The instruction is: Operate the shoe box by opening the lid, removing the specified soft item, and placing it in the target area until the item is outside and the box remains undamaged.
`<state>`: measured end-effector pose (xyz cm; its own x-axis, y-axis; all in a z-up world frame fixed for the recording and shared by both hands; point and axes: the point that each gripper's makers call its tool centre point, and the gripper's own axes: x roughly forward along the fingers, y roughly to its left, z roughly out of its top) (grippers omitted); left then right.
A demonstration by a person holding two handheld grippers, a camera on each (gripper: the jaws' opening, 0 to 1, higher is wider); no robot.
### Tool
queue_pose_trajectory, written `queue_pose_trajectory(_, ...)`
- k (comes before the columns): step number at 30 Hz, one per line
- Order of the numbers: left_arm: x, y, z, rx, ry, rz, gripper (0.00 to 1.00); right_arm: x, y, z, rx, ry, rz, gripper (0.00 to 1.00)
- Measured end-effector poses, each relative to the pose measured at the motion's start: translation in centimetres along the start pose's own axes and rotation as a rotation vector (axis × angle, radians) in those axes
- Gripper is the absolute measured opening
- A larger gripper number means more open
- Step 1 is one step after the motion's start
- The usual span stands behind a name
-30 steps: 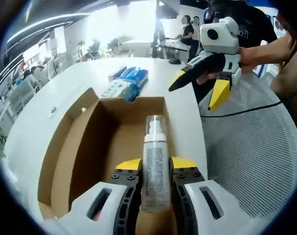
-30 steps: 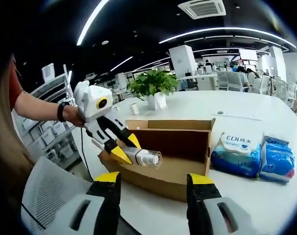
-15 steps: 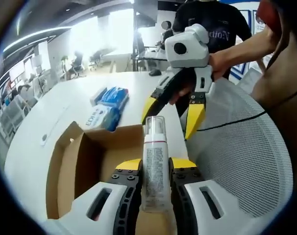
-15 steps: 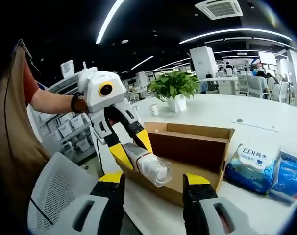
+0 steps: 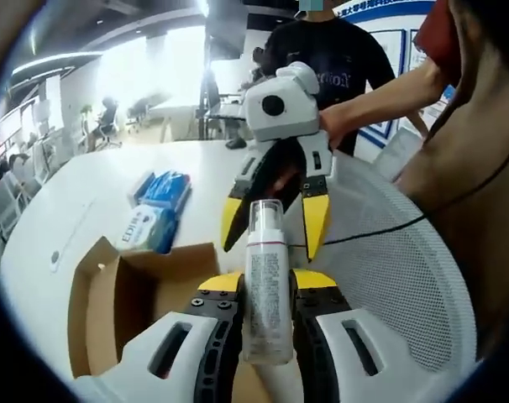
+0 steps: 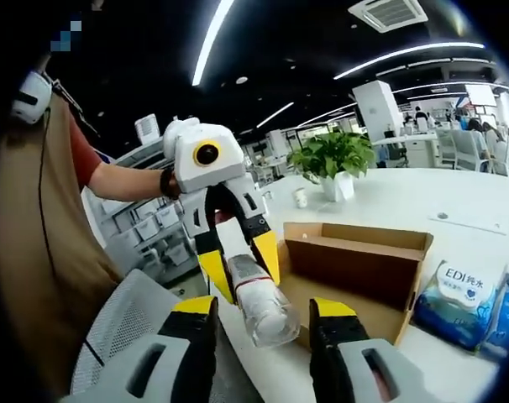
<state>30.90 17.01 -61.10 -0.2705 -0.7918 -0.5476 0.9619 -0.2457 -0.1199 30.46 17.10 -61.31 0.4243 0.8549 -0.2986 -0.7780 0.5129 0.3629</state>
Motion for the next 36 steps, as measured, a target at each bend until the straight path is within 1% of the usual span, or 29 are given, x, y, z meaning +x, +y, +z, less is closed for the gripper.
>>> queue_pose_trajectory(2,0.0,-0.2,0.2,-0.003,-0.004,-0.013,0.20,0.1,0.3,0.0,-0.004,0.004,0.018,0.36)
queue_pose_trajectory(5,0.1,-0.5,0.4,-0.003,-0.004,-0.027,0.20,0.1,1.1,0.2,0.009,0.002,0.065,0.29)
queue_pose_trajectory(8,0.0,-0.8,0.3,-0.007,-0.001,-0.048,0.20,0.2,1.2,0.1,0.010,0.005,0.075,0.25)
queue_pose_trajectory(9,0.0,-0.9,0.2,-0.003,0.003,-0.057,0.20,0.2,1.2,0.2,0.010,0.002,0.074,0.21)
queue_pose_trajectory(10,0.0,-0.9,0.2,-0.004,0.004,-0.063,0.20,0.1,1.1,0.2,0.008,0.000,0.070,0.20)
queue_pose_trajectory(12,0.0,-0.8,0.1,-0.001,0.007,-0.068,0.20,0.2,1.4,0.4,0.031,-0.012,0.084,0.19)
queue_pose_trajectory(15,0.0,-0.8,0.1,-0.008,0.002,-0.075,0.21,0.2,1.3,0.4,0.036,-0.022,0.075,0.19)
queue_pose_trajectory(18,0.1,-1.4,0.0,-0.020,0.005,-0.095,0.21,0.3,1.5,0.3,0.056,-0.028,0.074,0.19)
queue_pose_trajectory(20,0.2,-1.4,-0.1,-0.028,0.008,-0.104,0.21,0.4,1.5,0.1,0.077,-0.031,0.069,0.18)
queue_pose_trajectory(22,0.2,-1.3,-0.3,-0.026,0.014,-0.102,0.22,0.5,1.3,0.0,0.105,-0.040,0.060,0.18)
queue_pose_trajectory(27,0.3,-1.1,-0.6,-0.027,0.033,-0.087,0.23,0.5,1.1,-0.4,0.142,-0.055,0.044,0.18)
queue_pose_trajectory(33,0.1,-0.9,-0.5,-0.032,0.026,-0.080,0.24,0.1,0.7,-0.3,0.161,-0.076,0.025,0.18)
queue_pose_trajectory(36,-0.1,-0.8,-0.9,-0.034,0.034,-0.074,0.26,-0.2,0.5,-0.2,0.177,-0.092,0.014,0.17)
